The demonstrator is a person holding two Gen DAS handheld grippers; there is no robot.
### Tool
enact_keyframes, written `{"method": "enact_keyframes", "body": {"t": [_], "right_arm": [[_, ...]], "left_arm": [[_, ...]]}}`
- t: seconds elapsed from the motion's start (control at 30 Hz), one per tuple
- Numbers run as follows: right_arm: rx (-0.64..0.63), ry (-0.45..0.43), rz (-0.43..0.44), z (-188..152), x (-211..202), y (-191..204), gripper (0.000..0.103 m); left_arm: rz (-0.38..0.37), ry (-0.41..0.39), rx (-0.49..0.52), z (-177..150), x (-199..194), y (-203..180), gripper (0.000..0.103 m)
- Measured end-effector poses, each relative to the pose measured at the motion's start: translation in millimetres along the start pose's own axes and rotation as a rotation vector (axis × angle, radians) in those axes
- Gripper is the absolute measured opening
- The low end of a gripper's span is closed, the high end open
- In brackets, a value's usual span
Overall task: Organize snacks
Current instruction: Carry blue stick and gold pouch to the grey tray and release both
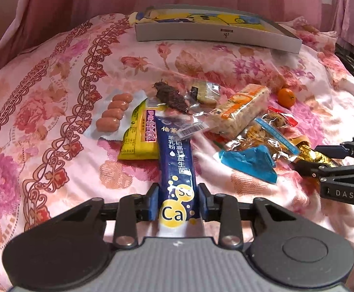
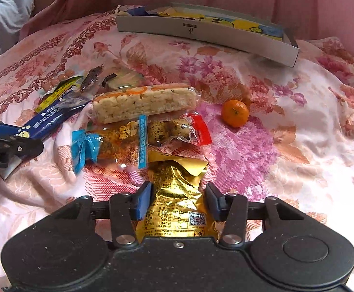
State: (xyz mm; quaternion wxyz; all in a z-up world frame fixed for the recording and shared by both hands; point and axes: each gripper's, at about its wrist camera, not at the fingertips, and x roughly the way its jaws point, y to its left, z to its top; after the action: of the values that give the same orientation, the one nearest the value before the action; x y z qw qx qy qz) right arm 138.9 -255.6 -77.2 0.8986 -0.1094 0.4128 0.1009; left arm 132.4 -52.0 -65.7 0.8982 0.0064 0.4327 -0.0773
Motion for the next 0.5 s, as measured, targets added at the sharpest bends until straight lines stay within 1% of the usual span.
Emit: {"method": "enact_keyframes", "body": {"t": [0.03, 0.07, 0.1, 0.17, 0.3, 0.33, 0.37, 0.4, 0.43, 0.5], "right_arm": [[0.003, -0.002, 0.001, 0.0, 0.9, -0.6, 0.051], [0.007, -0.004, 0.001, 0.1, 1.4, -0.8, 0.051], [0.01, -0.005, 0.001, 0.3, 2.2, -1.1, 0.051], [0.015, -0.006, 0.002, 0.8, 3.7, -1.5, 0.052], [0.019, -0.009, -0.001, 1.7, 6.3, -1.4, 0.052], [0.021, -0.009, -0.003, 1.8, 6.7, -1.2, 0.052], [0.021, -0.009, -0.005, 1.8, 6.9, -0.6, 0.052], [0.02, -0.01, -0.006, 2.0, 6.6, -0.4, 0.05], [0.023, -0.013, -0.005, 2.2, 6.0, -0.9, 0.05], [0.059, -0.014, 0.026, 3.3, 3.3, -1.2, 0.049]], "left_arm": [[-0.006, 0.004, -0.011, 1.6, 2.3, 1.5, 0.04], [-0.012, 0.003, -0.025, 3.3, 4.3, 3.4, 0.045], [-0.023, -0.002, -0.037, 5.2, 6.5, 5.0, 0.052], [-0.027, -0.01, -0.054, 9.4, 11.0, 7.4, 0.059], [-0.02, -0.021, -0.064, 15.0, 19.7, 9.0, 0.059], [-0.019, -0.024, -0.059, 15.1, 20.8, 8.7, 0.058], [-0.017, -0.026, -0.054, 15.0, 21.3, 8.6, 0.049], [-0.015, -0.028, -0.049, 14.4, 21.5, 8.1, 0.036], [-0.017, -0.028, -0.043, 13.8, 21.4, 7.5, 0.036], [-0.021, -0.029, -0.04, 12.5, 19.3, 6.6, 0.033]]}}
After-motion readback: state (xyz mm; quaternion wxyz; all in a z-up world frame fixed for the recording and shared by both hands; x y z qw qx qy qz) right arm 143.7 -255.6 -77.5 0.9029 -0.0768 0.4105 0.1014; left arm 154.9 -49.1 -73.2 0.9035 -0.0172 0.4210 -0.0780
